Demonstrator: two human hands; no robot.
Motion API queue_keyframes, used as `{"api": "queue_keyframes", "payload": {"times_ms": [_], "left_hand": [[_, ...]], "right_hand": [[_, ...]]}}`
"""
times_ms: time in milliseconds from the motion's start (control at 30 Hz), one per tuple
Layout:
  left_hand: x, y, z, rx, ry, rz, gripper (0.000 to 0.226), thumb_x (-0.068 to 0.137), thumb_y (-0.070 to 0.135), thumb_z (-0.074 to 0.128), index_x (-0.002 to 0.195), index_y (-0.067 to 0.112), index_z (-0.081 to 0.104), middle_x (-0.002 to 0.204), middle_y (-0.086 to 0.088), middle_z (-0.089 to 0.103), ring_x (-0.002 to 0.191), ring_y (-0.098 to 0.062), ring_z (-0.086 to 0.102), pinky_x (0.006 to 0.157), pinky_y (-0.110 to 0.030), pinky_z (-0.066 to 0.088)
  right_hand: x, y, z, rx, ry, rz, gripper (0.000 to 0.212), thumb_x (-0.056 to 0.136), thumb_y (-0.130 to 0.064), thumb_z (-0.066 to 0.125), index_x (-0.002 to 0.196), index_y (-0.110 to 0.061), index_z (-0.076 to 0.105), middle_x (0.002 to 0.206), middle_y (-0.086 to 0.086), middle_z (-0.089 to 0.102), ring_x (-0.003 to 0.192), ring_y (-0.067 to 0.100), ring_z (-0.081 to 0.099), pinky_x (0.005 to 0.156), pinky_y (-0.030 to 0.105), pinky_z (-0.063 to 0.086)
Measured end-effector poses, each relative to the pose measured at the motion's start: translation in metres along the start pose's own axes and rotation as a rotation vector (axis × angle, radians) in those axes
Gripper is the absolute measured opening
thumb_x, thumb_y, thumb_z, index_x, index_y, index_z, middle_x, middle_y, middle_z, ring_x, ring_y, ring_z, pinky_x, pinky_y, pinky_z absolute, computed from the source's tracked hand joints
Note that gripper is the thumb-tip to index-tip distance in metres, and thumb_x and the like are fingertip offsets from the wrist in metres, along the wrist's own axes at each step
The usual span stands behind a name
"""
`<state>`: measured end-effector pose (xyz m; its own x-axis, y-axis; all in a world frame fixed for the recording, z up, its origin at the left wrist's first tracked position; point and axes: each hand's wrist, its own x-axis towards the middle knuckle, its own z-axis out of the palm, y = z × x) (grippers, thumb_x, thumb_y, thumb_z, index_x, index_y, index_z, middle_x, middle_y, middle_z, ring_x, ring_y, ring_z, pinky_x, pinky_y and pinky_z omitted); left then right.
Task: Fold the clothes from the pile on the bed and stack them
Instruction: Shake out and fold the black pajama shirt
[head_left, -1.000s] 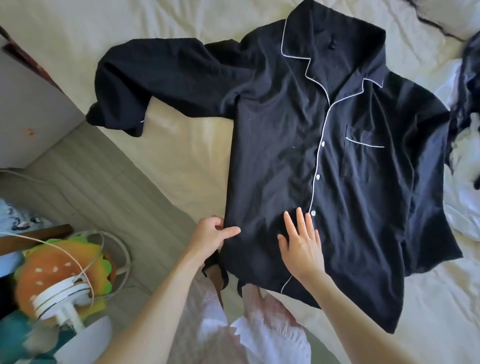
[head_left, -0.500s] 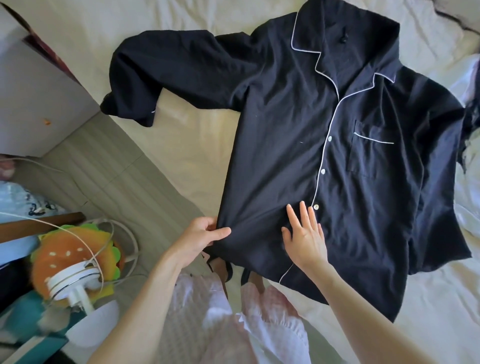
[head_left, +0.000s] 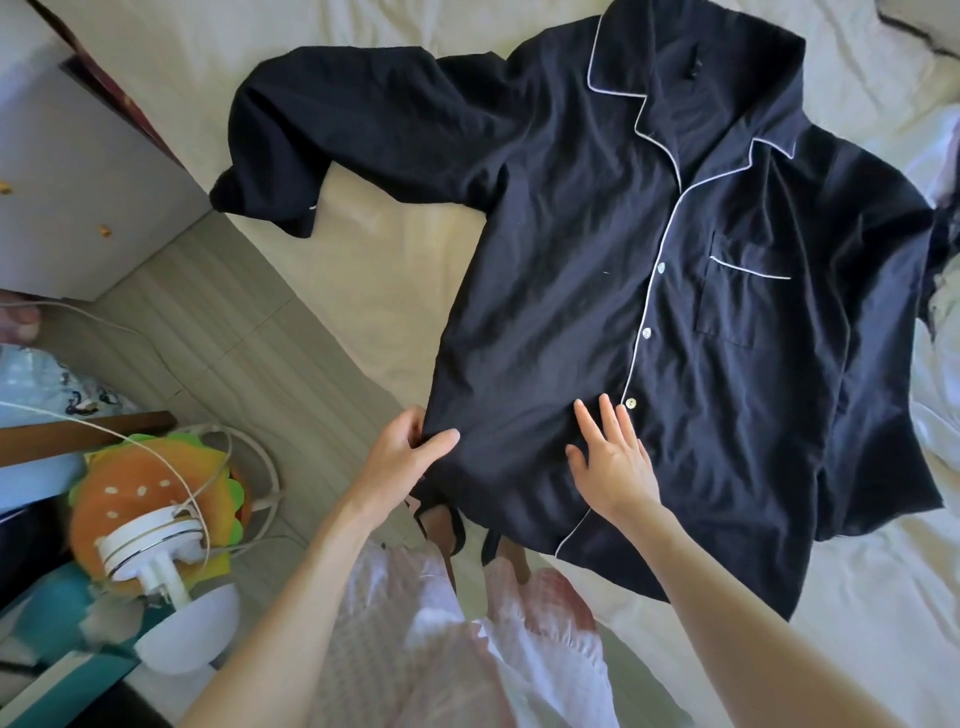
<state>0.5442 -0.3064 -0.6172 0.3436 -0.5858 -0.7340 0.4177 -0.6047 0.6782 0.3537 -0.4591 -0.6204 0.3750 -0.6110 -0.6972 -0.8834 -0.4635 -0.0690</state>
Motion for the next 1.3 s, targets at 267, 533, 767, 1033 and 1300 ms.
{"api": "queue_keyframes", "payload": {"times_ms": [267, 533, 767, 1033, 1300], "left_hand": [[-0.01, -0.027, -0.043, 0.194, -0.006, -0.127, 0.014, 0.089, 0.014, 0.063, 0.102, 0.018, 0.061, 0.099, -0.005, 0.068, 0.096, -0.017, 0.061, 0.078, -0.025, 0.045], [-0.026, -0.043, -0.029, 0.529, 0.33, 0.021, 0.038, 0.1, 0.027, 0.039, 0.072, 0.003, 0.047, 0.072, -0.015, 0.055, 0.074, -0.033, 0.048, 0.065, -0.035, 0.032], [-0.01, -0.068, -0.054, 0.749, 0.288, -0.175, 0.026, 0.099, 0.024, 0.042, 0.089, 0.006, 0.057, 0.085, -0.015, 0.063, 0.088, -0.038, 0.056, 0.069, -0.035, 0.036], [0.071, 0.006, -0.09, 0.519, 0.445, -0.113, 0.039, 0.1, 0.025, 0.042, 0.134, 0.007, 0.043, 0.133, -0.013, 0.052, 0.122, -0.028, 0.048, 0.094, -0.032, 0.037], [0.136, 0.127, -0.136, 0.56, 0.72, 0.21, 0.09, 0.085, 0.024, 0.069, 0.148, 0.003, 0.01, 0.155, -0.013, 0.017, 0.142, -0.027, 0.019, 0.112, -0.036, 0.024]], "right_hand": [[-0.003, -0.003, 0.003, -0.004, 0.003, 0.018, 0.059, 0.1, -0.035, 0.037, 0.152, -0.027, 0.01, 0.16, 0.002, -0.001, 0.146, 0.023, -0.006, 0.117, 0.045, 0.014], [-0.024, -0.009, 0.025, -0.161, 0.086, -0.099, 0.06, 0.099, -0.039, 0.034, 0.152, -0.028, 0.006, 0.16, 0.003, -0.004, 0.147, 0.025, -0.003, 0.116, 0.047, 0.009], [-0.024, -0.01, 0.028, -0.182, 0.094, -0.093, 0.058, 0.099, -0.041, 0.033, 0.151, -0.026, 0.012, 0.16, 0.005, 0.002, 0.147, 0.026, -0.002, 0.117, 0.049, 0.004], [0.044, -0.049, -0.02, -0.107, 0.247, -0.202, 0.06, 0.099, -0.042, 0.035, 0.152, -0.025, 0.011, 0.16, 0.007, 0.003, 0.147, 0.028, 0.0, 0.116, 0.05, 0.009], [0.099, -0.093, -0.047, -0.089, 0.239, -0.214, 0.07, 0.097, -0.05, 0.035, 0.15, -0.031, -0.005, 0.159, 0.002, -0.011, 0.145, 0.029, -0.01, 0.112, 0.06, 0.008]]}}
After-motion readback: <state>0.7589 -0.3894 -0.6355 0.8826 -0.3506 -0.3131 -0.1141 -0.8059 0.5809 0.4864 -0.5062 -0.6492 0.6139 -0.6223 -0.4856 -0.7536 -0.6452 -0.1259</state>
